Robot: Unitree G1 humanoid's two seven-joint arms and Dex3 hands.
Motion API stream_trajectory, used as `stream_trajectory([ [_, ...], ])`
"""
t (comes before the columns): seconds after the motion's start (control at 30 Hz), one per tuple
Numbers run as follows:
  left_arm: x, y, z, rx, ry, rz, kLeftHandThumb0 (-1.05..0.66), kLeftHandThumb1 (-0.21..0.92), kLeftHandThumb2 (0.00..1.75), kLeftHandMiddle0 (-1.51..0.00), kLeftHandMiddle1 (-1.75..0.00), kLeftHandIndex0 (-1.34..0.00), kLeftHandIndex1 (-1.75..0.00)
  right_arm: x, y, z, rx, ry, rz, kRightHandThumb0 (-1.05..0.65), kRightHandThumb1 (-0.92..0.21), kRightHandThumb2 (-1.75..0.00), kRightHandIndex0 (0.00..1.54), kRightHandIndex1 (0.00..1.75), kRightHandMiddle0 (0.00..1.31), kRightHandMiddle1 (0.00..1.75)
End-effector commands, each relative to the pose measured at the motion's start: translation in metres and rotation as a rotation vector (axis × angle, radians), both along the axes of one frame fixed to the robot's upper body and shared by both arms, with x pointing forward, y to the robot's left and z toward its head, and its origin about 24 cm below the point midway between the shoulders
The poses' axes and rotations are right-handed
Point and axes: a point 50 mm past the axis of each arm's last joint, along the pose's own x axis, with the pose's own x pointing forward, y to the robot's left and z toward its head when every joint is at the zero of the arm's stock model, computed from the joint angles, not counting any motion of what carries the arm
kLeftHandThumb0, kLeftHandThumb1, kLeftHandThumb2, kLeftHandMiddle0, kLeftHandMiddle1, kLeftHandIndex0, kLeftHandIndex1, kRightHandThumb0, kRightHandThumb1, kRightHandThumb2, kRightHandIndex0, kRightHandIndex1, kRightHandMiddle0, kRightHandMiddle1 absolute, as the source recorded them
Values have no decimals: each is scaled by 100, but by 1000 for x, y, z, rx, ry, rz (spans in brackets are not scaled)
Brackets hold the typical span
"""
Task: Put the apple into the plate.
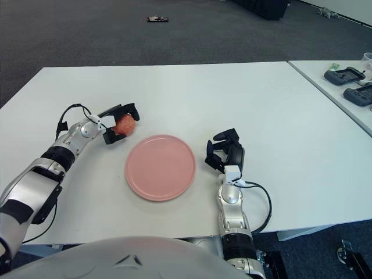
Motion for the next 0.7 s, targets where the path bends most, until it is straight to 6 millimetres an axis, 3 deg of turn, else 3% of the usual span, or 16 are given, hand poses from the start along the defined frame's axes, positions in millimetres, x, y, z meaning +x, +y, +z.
stream_trajectory([
  [0.0,-16,6,-27,23,119,19,0,-11,175,-98,-160,-70,-175,1,-1,1,-3,-9,-5,-42,-53,-107,67,140,45,175],
  [0.47,-11,6,-16,-67,85,33,0,-11,175,-97,-160,-70,-175,2,-2,2,-2,-13,4,-42,-53,-106,68,142,44,175],
  [0.67,-5,6,2,-143,17,19,0,-10,175,-97,-161,-70,-175,3,-2,3,-4,-17,9,-42,-53,-106,69,141,44,175],
])
